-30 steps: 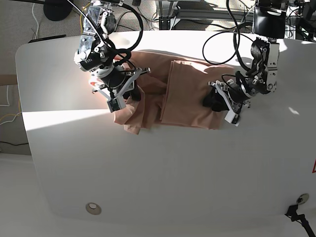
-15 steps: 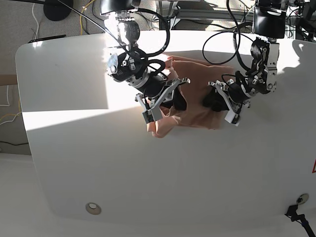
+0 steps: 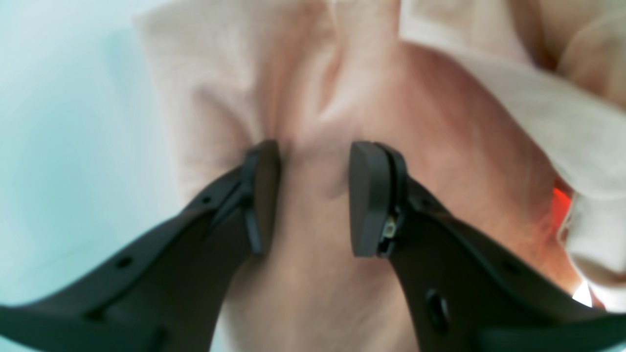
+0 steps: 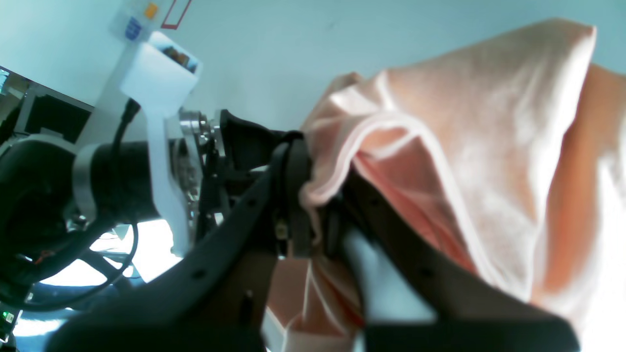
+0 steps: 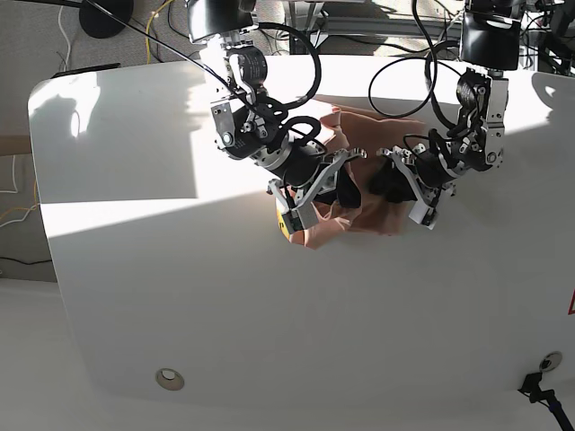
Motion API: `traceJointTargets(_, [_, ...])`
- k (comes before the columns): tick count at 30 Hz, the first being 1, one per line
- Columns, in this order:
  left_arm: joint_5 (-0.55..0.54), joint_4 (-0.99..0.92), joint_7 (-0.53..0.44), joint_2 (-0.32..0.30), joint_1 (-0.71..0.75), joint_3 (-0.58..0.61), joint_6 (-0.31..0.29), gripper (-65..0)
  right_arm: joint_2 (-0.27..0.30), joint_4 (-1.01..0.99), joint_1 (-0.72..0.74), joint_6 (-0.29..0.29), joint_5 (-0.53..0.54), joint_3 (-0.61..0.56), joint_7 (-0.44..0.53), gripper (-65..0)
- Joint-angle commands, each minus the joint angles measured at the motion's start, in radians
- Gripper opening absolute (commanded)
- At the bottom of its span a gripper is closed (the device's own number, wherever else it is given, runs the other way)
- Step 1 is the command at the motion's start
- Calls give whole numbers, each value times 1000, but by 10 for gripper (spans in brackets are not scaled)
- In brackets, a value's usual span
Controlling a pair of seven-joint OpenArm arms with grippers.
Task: Fold the T-shirt properly
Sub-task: 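Grasp the other strip end with the right gripper and fold it toward the left gripper, then lift the bundled shirt with both grippers and press the folds together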
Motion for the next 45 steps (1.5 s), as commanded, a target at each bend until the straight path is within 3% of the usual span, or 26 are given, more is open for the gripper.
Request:
traceJointTargets(1, [67,-6,99,-10,12,3,29,-424,-13,17,30,19,19,-47,24,-568])
traceJointTargets(5, [67,-6,99,-7,12,3,29,-424,-13,17,91,13,19,-148,24,-339])
traceJointTargets(8, [65,-5,99,-9,12,3,29,-424,-13,17,137,-42,18,-193,25,-274])
traceJointTargets(13, [65,63,99,-52,6,-34,29,-424,-6,22,193,-77,15,-184,22,-274])
traceJointTargets(18, [68,212,99,-95,6,-147,29,-426,100,39,190,-77,16,-110,21,-274])
traceJointTargets(23, [68,324,96,-93,-6,-307,29,-427,163,45,167,-77,16,-59,19,-274])
traceJointTargets(27, [68,402,96,-55,-5,-333,29,-427,194,53,117,-77,16,-61,19,-274])
traceJointTargets(31, [70,410,96,-44,47,-333,29,-427,194,54,32,-77,-11,-64,22,-274])
traceJointTargets(35, [68,437,94,-42,110,-328,29,-427,182,54,-11,-77,-102,-161,24,-282])
traceJointTargets(39, [68,471,94,-42,132,-331,29,-427,123,22,-8,-77,-111,-233,24,-322])
traceJointTargets(45, [68,557,94,-44,130,-382,29,-427,-1,-93,62,-77,-112,-296,28,-323])
